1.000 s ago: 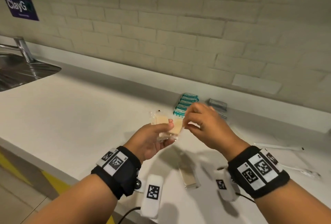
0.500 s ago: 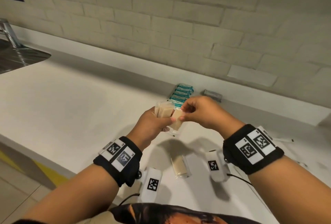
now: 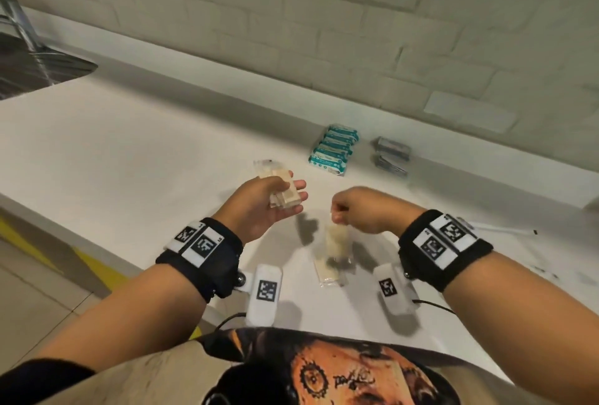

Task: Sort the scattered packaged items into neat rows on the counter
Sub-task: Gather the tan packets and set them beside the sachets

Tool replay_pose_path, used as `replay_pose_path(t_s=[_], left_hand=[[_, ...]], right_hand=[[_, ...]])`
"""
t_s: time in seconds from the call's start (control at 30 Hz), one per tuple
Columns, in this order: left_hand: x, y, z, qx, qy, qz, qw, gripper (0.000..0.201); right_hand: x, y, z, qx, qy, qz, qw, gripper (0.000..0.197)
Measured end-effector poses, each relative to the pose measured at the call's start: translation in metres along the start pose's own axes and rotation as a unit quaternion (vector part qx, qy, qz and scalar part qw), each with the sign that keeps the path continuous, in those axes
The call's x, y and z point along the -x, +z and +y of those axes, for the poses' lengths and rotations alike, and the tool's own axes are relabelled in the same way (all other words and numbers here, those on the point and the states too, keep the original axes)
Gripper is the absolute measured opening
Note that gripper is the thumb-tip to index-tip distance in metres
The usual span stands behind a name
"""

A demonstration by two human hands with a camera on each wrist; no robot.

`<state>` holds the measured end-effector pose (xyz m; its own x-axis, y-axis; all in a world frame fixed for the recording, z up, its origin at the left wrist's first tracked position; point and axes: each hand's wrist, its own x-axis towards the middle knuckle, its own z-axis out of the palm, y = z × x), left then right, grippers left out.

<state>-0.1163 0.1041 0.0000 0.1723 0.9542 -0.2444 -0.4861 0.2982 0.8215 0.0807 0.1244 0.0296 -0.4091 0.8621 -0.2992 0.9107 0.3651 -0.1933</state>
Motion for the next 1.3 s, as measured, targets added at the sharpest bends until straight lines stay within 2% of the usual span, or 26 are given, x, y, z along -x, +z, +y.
replay_pose_path(t_s=[0.1, 0.17, 0.23, 0.3, 0.33, 0.4, 0.47, 0.67, 0.77, 0.87, 0.97, 1.1, 1.23, 1.3], left_hand=[[0.005, -0.004, -0.002, -0.024, -0.001, -0.015, 1.000, 0.029], [0.009, -0.006, -0.003, -0.030, 0.001, -0.010, 0.999, 0.024], [0.011, -0.009, -0.003, -0.029, 0.006, 0.001, 1.000, 0.018], [0.013, -0.011, -0.003, -0.029, 0.006, 0.005, 1.000, 0.019], [0.014, -0.012, -0.002, -0.028, 0.006, 0.004, 1.000, 0.019], [0.016, -0.010, -0.002, -0.026, 0.006, -0.007, 1.000, 0.024], [0.017, -0.007, -0.001, -0.030, 0.006, -0.023, 0.999, 0.028], [0.019, -0.003, 0.003, -0.032, 0.016, -0.050, 0.998, 0.020], [0.021, -0.001, 0.003, -0.034, 0.018, -0.071, 0.997, 0.022], [0.021, 0.001, 0.001, -0.046, 0.025, -0.084, 0.995, 0.029], [0.019, 0.000, -0.001, -0.048, 0.038, -0.061, 0.996, 0.032], [0.016, -0.001, -0.003, -0.069, 0.053, -0.023, 0.996, 0.021], [0.016, -0.006, -0.003, -0.137, 0.055, -0.019, 0.989, 0.020], [0.016, -0.007, -0.004, -0.170, 0.049, -0.025, 0.984, 0.018]], right_hand=[[-0.006, 0.029, -0.005, 0.024, 0.000, -0.038, 0.999, 0.012], [-0.011, 0.043, -0.002, 0.060, 0.007, -0.014, 0.998, 0.013], [-0.013, 0.042, -0.003, 0.072, 0.010, 0.029, 0.997, 0.024], [-0.011, 0.026, -0.009, -0.061, 0.016, 0.088, 0.994, 0.024], [-0.009, 0.017, -0.014, -0.171, 0.014, 0.114, 0.979, 0.021], [-0.002, -0.001, -0.025, -0.352, 0.007, 0.136, 0.926, 0.016], [0.002, -0.009, -0.032, -0.407, -0.002, 0.142, 0.902, 0.007], [0.004, -0.009, -0.034, -0.393, 0.000, 0.132, 0.910, 0.017], [0.004, -0.008, -0.034, -0.354, 0.003, 0.154, 0.922, 0.019], [0.004, -0.008, -0.032, -0.351, 0.001, 0.168, 0.921, 0.022], [0.005, -0.004, -0.031, -0.363, -0.001, 0.161, 0.918, 0.019], [0.005, -0.001, -0.031, -0.348, -0.006, 0.137, 0.927, 0.011], [0.003, -0.012, -0.032, -0.403, -0.019, 0.172, 0.899, 0.010], [0.004, -0.020, -0.033, -0.392, -0.028, 0.171, 0.903, 0.004]])
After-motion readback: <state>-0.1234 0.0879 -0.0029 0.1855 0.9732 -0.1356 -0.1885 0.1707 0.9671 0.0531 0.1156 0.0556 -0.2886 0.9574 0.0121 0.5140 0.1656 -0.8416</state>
